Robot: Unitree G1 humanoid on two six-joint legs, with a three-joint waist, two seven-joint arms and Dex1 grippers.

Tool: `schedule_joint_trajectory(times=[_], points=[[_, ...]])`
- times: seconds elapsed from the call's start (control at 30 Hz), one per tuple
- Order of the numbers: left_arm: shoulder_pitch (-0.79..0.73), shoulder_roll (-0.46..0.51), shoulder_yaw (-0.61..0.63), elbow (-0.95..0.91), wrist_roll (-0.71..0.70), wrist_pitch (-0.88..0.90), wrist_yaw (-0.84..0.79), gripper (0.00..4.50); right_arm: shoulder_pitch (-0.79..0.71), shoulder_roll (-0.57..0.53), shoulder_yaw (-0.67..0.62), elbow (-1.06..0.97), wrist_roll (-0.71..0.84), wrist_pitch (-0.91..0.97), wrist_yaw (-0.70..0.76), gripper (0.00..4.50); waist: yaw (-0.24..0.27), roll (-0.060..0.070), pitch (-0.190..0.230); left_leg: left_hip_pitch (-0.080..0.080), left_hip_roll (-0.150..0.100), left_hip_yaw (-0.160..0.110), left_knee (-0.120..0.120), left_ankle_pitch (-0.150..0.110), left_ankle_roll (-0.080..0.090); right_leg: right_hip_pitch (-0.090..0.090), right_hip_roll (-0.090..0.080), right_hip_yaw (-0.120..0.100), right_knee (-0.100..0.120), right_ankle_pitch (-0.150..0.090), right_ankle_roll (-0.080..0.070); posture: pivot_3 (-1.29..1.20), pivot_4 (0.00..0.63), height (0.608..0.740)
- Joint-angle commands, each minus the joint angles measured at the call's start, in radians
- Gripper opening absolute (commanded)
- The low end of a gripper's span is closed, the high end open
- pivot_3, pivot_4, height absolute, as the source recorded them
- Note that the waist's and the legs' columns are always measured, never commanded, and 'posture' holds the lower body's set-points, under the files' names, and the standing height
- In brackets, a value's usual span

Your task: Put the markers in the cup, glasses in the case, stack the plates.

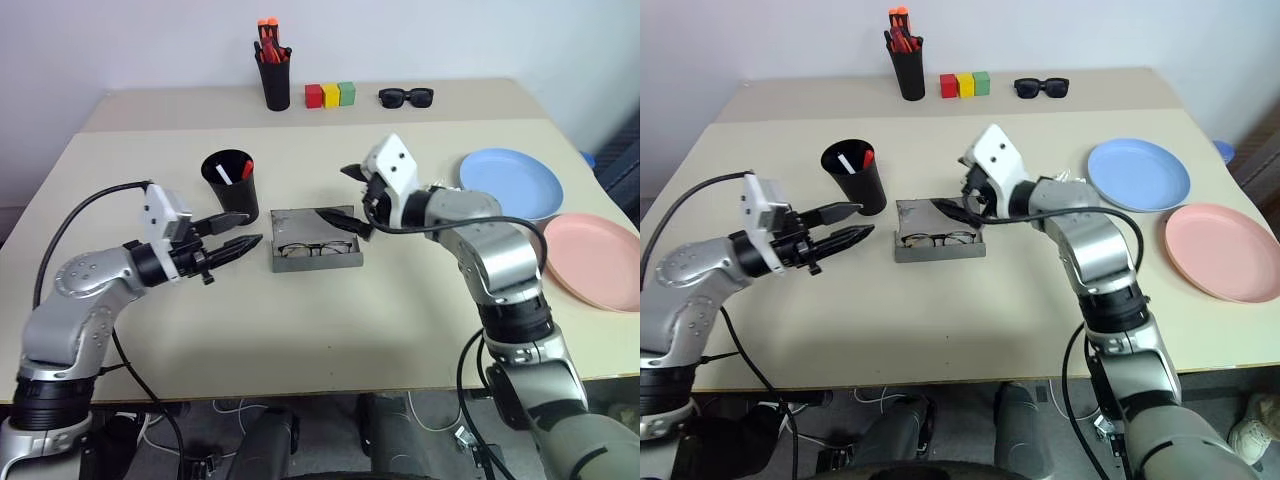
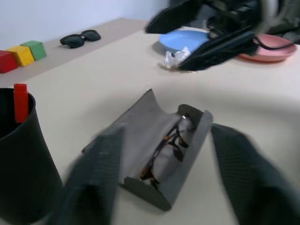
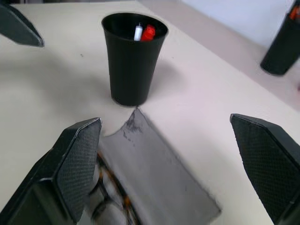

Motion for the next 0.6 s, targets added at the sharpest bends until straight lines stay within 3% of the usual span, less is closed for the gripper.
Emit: schedule_joint_trajectory(times=[0.03, 0.17, 0.37, 0.6], points=[[-0.092, -0.061, -0.099, 0.031, 0.106, 0.006, 0.101, 0.18, 0.076, -0.039, -0.056, -0.119, 0.062, -0.045, 0.028, 4.5, -0.003, 0.0, 0.0, 0.0, -0.001, 0.0, 0.0, 0.0, 0.0, 0.0, -0.001, 0.0, 0.0, 0.0, 0.0, 0.0, 0.15, 0.74], [-0.224, -0.195, -0.16, 0.131, 0.166, 0.012, 0.2, 0.08, 0.116, -0.06, -0.068, -0.16, 0.097, -0.041, 0.023, 4.5, -0.013, 0.0, 0.0, 0.002, 0.0, 0.002, 0.001, 0.001, -0.001, 0.0, 0.0, 0.001, 0.0, 0.0, 0.0, 0.0, 0.15, 0.74], [-0.417, -0.306, -0.268, 0.379, 0.35, -0.063, 0.293, 0.08, 0.131, -0.072, -0.075, -0.171, 0.1, -0.044, -0.019, 4.5, -0.006, 0.0, 0.0, 0.002, 0.001, 0.001, 0.001, 0.001, -0.002, 0.001, 0.002, 0.001, 0.001, 0.0, 0.0, 0.0, 0.15, 0.74], [-0.567, -0.405, -0.299, 0.608, 0.473, -0.11, 0.387, 0.08, 0.146, -0.081, -0.063, -0.179, 0.1, -0.056, -0.043, 4.5, -0.006, 0.0, 0.0, 0.001, 0.0, 0.001, 0.001, 0.001, -0.002, 0.001, 0.001, 0.001, 0.0, 0.001, 0.0, 0.0, 0.15, 0.74]])
